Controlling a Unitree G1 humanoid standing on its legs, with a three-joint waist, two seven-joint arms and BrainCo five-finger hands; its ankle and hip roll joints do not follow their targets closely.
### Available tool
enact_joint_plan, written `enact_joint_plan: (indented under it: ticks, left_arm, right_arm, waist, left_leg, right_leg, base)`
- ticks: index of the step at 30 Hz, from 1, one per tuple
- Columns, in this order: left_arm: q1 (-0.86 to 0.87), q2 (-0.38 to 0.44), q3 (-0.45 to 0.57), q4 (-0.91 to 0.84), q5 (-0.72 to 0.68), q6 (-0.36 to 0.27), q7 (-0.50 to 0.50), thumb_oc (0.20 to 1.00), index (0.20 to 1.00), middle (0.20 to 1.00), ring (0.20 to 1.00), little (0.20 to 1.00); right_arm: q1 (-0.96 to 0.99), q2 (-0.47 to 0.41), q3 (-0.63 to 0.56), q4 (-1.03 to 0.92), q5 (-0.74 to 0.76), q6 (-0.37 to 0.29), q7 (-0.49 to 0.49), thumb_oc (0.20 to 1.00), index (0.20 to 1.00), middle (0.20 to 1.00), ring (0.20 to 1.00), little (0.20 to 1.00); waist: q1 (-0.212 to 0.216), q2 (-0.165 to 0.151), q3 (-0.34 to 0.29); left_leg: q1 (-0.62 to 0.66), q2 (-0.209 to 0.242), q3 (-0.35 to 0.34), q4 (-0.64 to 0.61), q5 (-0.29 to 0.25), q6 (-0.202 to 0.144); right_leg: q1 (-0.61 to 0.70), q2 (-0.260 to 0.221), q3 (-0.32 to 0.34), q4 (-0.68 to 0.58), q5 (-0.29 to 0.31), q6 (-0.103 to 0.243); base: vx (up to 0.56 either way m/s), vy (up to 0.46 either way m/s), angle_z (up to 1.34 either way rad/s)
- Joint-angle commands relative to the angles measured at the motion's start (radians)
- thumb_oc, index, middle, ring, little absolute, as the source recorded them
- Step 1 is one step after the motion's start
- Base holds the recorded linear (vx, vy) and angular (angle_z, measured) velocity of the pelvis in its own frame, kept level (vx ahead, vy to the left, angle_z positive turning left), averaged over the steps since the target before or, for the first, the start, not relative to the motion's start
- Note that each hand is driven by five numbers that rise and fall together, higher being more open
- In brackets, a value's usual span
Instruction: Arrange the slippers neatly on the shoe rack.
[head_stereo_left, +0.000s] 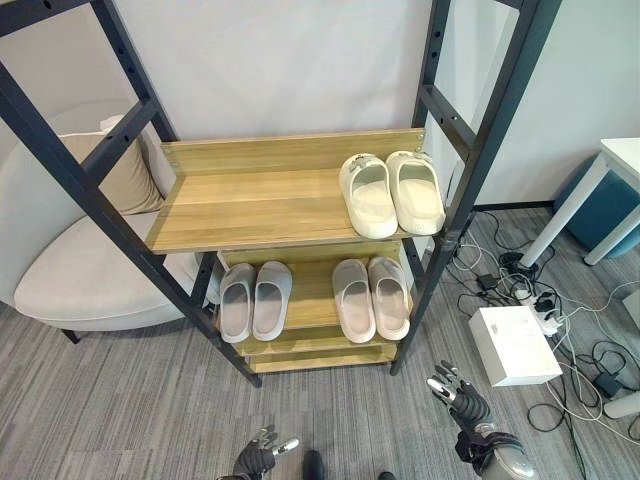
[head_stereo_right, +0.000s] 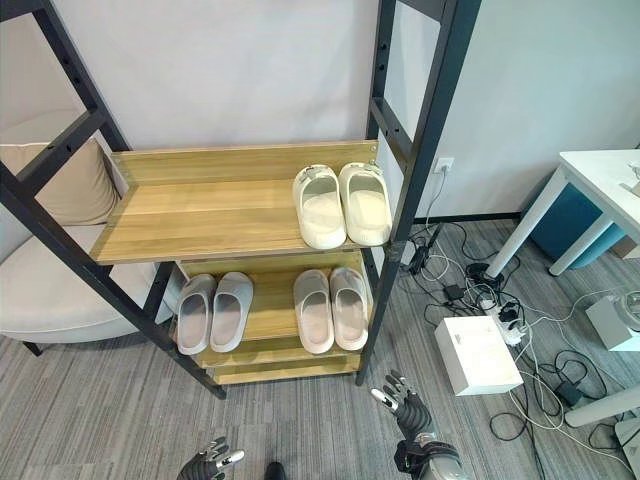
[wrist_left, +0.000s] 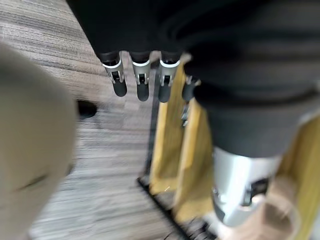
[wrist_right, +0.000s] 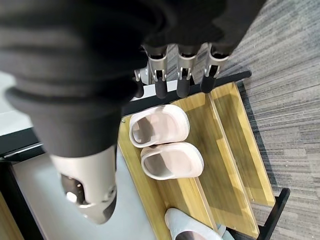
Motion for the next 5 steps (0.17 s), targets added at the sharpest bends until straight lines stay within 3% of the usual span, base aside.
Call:
enact_joint_plan:
  ticks: [1, 5]
  left_arm:
    - [-0.085, 0.024, 0.013, -0.052, -0.052, -0.058, 0.027, 1.000, 1.000, 1.000, 1.000, 1.000]
    - [-0.087, 0.032, 0.037, -0.094, -0.053, -0.071, 0.041, 1.000, 1.000, 1.000, 1.000, 1.000]
  right_arm:
    - [-0.035, 0.020, -0.016, -0.025, -0.052, -0.064, -0.020, 1.000, 1.000, 1.000, 1.000, 1.000]
    - [-0.056, 0.007, -0.011, 0.011, -0.127, -0.061, -0.034, 1.000, 1.000, 1.000, 1.000, 1.000]
  waist:
    - [0.022, -0.027, 0.022]
    - [0.026, -0.030, 0.020]
  left_leg:
    - [0.096, 0.065, -0.003, 0.001, -0.122, -0.043]
    - [0.101, 0.064, -0.004, 0.001, -0.126, -0.041]
  right_leg:
    - [-0.064, -0.086, -0.057, -0.001, 0.010, 0.084]
    - [-0.055, -0.088, -0.059, -0.001, 0.006, 0.082]
  base:
    - [0.00, 0.000, 0.00]
    - [0.00, 0.000, 0.00]
